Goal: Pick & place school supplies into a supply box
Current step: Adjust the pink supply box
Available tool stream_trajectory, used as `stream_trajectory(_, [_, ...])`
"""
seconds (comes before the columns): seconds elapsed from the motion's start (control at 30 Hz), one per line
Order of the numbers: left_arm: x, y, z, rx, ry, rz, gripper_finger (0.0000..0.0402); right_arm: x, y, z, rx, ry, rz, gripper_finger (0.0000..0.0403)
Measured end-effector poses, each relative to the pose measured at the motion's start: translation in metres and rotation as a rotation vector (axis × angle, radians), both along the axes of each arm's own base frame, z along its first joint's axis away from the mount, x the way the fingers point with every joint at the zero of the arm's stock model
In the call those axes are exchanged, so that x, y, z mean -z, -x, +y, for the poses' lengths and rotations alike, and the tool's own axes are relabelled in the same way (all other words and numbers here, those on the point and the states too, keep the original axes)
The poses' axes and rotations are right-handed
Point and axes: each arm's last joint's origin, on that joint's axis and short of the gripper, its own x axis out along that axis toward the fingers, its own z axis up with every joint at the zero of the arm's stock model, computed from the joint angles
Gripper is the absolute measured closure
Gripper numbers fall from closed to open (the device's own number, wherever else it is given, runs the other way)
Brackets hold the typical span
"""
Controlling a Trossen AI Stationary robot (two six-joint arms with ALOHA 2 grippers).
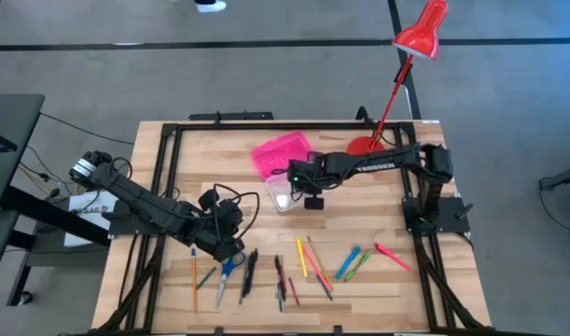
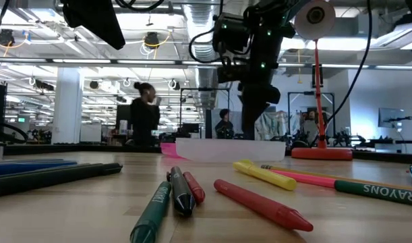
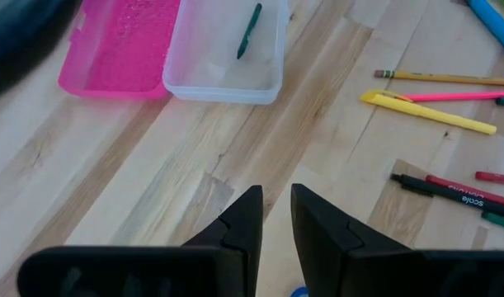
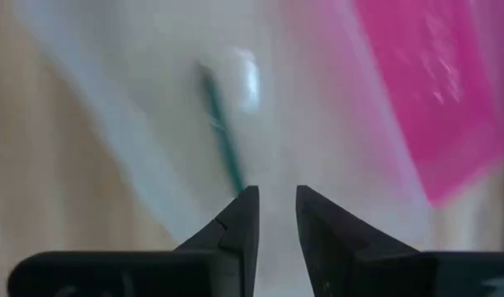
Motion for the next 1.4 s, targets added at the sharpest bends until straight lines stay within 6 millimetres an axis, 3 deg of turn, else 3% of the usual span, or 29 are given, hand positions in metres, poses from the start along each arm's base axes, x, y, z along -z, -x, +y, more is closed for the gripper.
stream_trajectory(0.3, [0.0,0.0,0.0,0.0,0.0,0.0,0.034,0.003,0.034,-0.049,0.44,-0.034,0.142,0.0341])
stream_trajectory(0.43, [0.0,0.0,0.0,0.0,-0.004,0.0,0.034,0.003,0.044,-0.062,0.48,-0.047,0.192,0.0345])
stream_trajectory(0.87, [0.0,0.0,0.0,0.005,-0.014,0.001,0.034,0.003,0.044,-0.055,0.401,-0.189,0.222,0.0363])
stream_trajectory(1.2, [0.0,0.0,0.0,0.005,-0.015,0.002,0.034,0.018,0.052,-0.038,0.373,-0.261,0.294,0.0384])
stream_trajectory(1.4, [0.0,0.0,0.0,0.017,-0.023,0.007,0.034,0.018,0.043,-0.027,0.35,-0.259,0.238,0.039])
